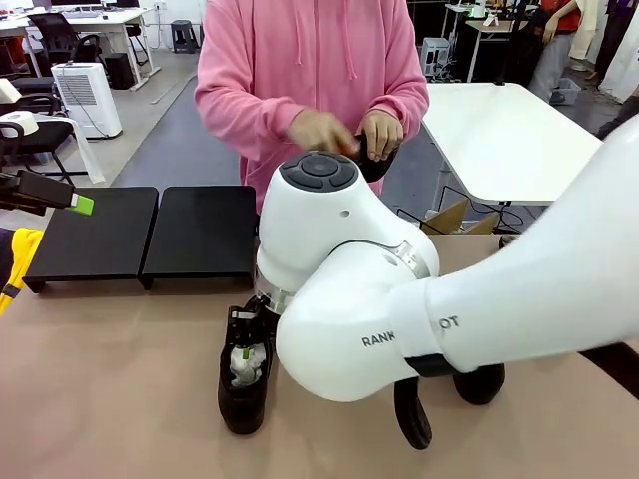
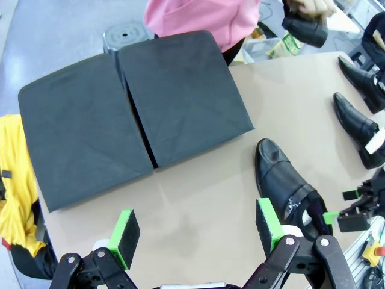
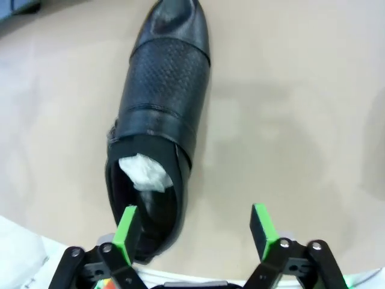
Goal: Organize the shoes by placing them on the stand.
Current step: Pick up one Shoe and place it in the middle of the table, then place the Shoe from the middle of the table onto the Shoes Stand.
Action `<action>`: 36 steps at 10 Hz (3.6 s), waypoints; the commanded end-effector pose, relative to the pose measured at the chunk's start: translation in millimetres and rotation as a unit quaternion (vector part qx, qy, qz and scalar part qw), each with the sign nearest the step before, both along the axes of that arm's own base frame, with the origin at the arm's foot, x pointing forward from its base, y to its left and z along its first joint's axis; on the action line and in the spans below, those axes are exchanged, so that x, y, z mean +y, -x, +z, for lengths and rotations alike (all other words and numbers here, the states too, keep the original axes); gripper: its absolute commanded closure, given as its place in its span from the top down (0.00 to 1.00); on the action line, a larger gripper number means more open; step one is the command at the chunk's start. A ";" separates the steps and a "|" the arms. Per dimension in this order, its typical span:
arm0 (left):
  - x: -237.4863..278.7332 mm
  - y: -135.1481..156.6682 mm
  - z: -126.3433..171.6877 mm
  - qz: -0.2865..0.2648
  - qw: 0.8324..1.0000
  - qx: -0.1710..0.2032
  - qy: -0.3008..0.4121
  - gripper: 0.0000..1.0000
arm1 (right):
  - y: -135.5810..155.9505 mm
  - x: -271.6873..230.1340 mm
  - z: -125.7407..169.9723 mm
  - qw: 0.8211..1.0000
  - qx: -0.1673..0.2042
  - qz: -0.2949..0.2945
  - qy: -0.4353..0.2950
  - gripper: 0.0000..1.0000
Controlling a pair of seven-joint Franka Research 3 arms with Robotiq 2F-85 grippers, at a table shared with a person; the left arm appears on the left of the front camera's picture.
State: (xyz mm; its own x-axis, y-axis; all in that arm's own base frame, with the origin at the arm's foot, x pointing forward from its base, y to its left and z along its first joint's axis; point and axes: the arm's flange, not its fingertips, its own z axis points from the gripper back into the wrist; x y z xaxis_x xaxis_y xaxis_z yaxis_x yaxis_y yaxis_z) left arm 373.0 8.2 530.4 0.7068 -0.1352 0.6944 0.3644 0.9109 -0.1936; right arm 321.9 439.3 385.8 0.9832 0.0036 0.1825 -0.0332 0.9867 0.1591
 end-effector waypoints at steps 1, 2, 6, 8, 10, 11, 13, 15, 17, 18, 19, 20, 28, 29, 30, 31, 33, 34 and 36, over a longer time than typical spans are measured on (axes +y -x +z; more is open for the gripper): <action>2.3 0.3 -0.2 -0.007 1.000 -0.001 0.006 1.00 | -10.0 3.9 -7.7 1.000 0.005 -0.007 -0.012 1.00; 2.3 0.3 -0.2 -0.007 1.000 -0.001 0.006 1.00 | -10.0 3.9 -7.7 1.000 0.005 -0.007 -0.012 1.00; 2.3 0.3 -0.2 -0.007 1.000 -0.001 0.006 1.00 | -10.0 3.9 -7.7 1.000 0.005 -0.007 -0.012 1.00; 2.3 0.3 -0.2 -0.007 1.000 -0.001 0.006 1.00 | -10.0 3.9 -7.7 1.000 0.005 -0.007 -0.012 1.00; 2.3 0.3 -0.2 -0.007 1.000 -0.001 0.006 1.00 | -7.5 0.4 -10.9 1.000 0.007 -0.005 -0.005 1.00; 2.3 0.3 -0.2 -0.007 1.000 -0.001 0.006 1.00 | 0.5 -21.2 15.9 0.999 -0.020 -0.036 -0.016 1.00; -31.5 8.0 -1.3 -0.018 1.000 0.010 0.003 1.00 | 10.1 -87.8 61.9 0.992 -0.062 -0.110 -0.009 1.00; -88.4 35.7 3.3 0.002 0.998 0.056 0.008 1.00 | 15.4 -140.9 97.4 0.979 -0.092 -0.179 -0.021 1.00; -120.3 61.2 10.5 0.046 0.992 0.115 0.009 1.00 | 17.9 -175.7 109.3 0.969 -0.092 -0.227 -0.026 1.00; -125.7 71.1 15.5 0.065 0.989 0.132 0.018 1.00 | 15.7 -181.0 108.6 0.966 -0.080 -0.246 -0.017 1.00; -115.0 74.5 26.1 0.033 0.989 0.143 0.018 1.00 | 12.2 -170.2 113.9 0.974 -0.098 -0.204 -0.027 1.00; -134.5 49.3 9.2 0.039 0.993 0.113 0.002 1.00 | 12.2 -170.2 113.9 0.974 -0.098 -0.204 -0.027 1.00; -260.6 95.2 -49.8 0.040 0.972 0.223 -0.065 1.00 | 17.5 -273.3 136.1 0.923 -0.092 -0.374 -0.005 1.00; -272.1 96.0 -54.2 0.044 0.973 0.214 -0.073 1.00 | 6.2 -262.8 137.8 0.939 -0.093 -0.331 0.000 1.00; -286.7 94.5 -63.6 0.044 0.972 0.221 -0.068 1.00 | 6.2 -262.8 137.8 0.939 -0.093 -0.331 0.000 1.00; -298.2 92.5 -73.9 0.045 0.967 0.240 -0.066 1.00 | 6.2 -262.8 137.8 0.939 -0.093 -0.331 0.000 1.00; -315.8 85.5 -90.6 0.034 0.966 0.244 -0.081 1.00 | 6.2 -262.8 137.8 0.939 -0.093 -0.331 0.000 1.00; -325.8 82.2 -99.2 0.018 0.964 0.250 -0.086 1.00 | 6.2 -262.8 137.8 0.939 -0.093 -0.331 0.000 1.00; -339.4 70.5 -125.0 0.006 0.957 0.269 -0.105 1.00 | 6.2 -262.8 137.8 0.939 -0.093 -0.331 0.000 1.00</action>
State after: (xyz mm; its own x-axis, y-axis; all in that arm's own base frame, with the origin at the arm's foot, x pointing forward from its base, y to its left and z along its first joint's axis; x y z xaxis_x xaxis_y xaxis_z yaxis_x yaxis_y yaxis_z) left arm 291.5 -322.5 412.5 0.9591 -0.2041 0.1961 0.2401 0.9536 -0.1817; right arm 312.0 174.0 521.3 0.7117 -0.6020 0.3620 0.5747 0.7953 0.1928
